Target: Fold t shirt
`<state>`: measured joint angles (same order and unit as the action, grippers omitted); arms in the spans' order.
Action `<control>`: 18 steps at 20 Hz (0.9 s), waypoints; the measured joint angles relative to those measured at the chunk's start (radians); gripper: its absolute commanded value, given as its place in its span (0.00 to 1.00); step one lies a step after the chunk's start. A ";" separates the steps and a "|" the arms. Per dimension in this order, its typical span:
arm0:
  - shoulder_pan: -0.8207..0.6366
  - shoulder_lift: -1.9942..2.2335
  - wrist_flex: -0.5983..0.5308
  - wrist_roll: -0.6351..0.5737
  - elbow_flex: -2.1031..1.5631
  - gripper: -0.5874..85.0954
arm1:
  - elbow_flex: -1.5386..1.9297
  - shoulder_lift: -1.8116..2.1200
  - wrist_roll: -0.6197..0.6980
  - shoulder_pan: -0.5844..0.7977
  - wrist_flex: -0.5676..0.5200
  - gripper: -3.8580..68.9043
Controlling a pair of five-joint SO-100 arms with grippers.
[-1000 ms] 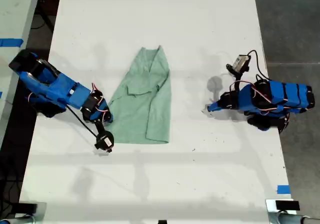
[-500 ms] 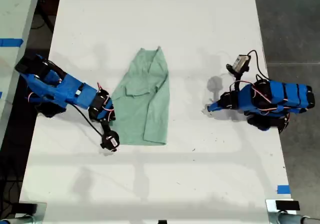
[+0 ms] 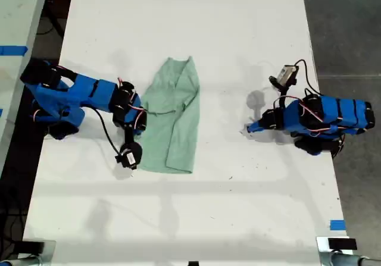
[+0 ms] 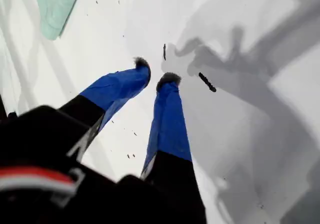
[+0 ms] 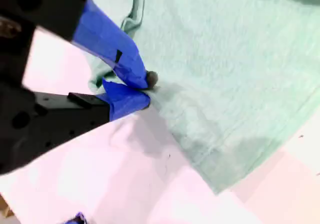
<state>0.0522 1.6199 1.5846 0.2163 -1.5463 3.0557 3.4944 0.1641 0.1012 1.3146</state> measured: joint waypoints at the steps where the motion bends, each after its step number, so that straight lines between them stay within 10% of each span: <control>1: -0.018 -0.051 0.000 -0.043 0.069 0.01 | 0.000 0.000 0.000 0.000 0.000 0.15; 5: -0.046 -0.345 0.002 -0.198 0.460 0.04 | 0.000 0.000 0.000 0.000 0.000 0.15; 9: -0.051 -0.483 -0.130 -0.291 0.541 0.39 | 0.000 0.000 0.000 0.000 0.000 0.15; 16: -0.049 -0.383 -0.169 -0.341 0.543 0.26 | 0.000 0.000 0.000 0.000 0.000 0.15; 18: -0.057 -0.199 -0.110 -0.342 0.511 0.08 | 0.000 0.000 0.000 0.000 0.000 0.15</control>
<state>-0.0046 1.4205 1.4742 -0.1258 -1.0354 3.0557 3.4944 0.1641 0.1012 1.3146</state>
